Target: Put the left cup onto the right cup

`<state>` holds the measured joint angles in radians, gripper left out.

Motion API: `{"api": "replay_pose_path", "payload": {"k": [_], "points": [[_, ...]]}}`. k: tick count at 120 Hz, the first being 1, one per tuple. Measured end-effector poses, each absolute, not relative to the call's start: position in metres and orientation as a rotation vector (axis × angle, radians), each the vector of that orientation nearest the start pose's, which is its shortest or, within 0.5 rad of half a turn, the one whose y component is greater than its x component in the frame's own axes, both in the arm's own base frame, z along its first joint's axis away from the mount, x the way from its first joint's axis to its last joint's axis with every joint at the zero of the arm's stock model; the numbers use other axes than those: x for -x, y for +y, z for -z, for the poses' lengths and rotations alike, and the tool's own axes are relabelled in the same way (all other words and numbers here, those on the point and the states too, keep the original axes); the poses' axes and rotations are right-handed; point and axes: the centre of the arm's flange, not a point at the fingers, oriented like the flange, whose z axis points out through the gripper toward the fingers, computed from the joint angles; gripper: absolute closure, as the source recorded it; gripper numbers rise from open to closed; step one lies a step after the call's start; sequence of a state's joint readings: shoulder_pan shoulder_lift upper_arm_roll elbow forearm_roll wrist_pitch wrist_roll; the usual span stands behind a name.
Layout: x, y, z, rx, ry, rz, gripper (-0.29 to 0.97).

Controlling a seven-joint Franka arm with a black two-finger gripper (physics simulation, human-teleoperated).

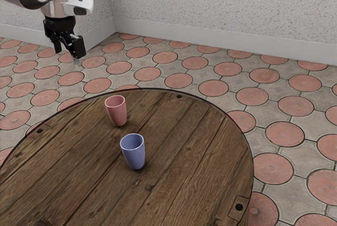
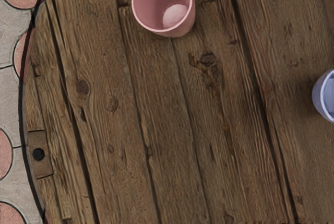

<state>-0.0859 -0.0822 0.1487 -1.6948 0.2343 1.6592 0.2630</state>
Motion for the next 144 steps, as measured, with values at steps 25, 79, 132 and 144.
{"api": "replay_pose_path", "payload": {"k": [25, 79, 132, 144], "points": [[-0.534, 0.061, -0.612, 2.906, 0.347, -0.011, 0.0], [-0.565, 0.1, -0.515, 2.929, 0.313, -0.226, 0.0], [-0.605, 0.127, -0.421, 3.138, 0.174, -0.182, 0.0], [-0.613, 0.129, -0.41, 3.155, 0.156, -0.14, 0.0]]}}
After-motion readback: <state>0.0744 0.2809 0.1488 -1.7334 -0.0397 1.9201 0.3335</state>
